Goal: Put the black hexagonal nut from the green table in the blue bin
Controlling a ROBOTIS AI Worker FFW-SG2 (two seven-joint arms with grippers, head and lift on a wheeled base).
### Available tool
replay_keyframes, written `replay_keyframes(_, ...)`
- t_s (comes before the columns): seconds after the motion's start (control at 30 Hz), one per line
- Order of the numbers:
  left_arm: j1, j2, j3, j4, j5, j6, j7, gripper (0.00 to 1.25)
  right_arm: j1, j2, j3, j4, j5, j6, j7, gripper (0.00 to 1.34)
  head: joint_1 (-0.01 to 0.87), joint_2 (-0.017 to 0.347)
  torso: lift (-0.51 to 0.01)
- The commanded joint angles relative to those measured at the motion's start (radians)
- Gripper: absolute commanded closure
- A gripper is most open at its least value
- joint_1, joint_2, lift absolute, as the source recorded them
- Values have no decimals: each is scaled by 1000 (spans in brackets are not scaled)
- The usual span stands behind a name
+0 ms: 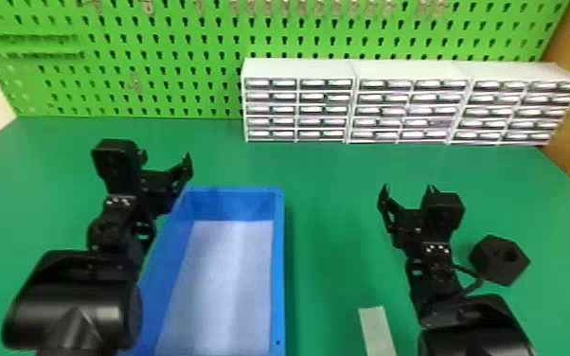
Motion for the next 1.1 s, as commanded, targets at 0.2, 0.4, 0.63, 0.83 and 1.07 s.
replay_keyframes(0.2,9,-1,-23,43,55,-59,14,441,24,-15,9,-35,-22,25,0,444,686,51,-96)
replay_keyframes(0.4,16,-1,-24,42,81,-60,15,441,30,-14,12,-35,-24,28,0,444,686,51,-96)
replay_keyframes(0.63,18,-1,-29,40,87,-60,15,441,35,-15,11,-41,-27,33,0,444,686,51,-96)
replay_keyframes(0.83,24,-1,-26,40,90,-60,15,441,38,-15,9,-42,-28,34,0,444,686,51,-96)
replay_keyframes(1.07,24,-1,-21,40,95,-60,15,441,38,-17,6,-58,-31,68,0,444,686,51,-96)
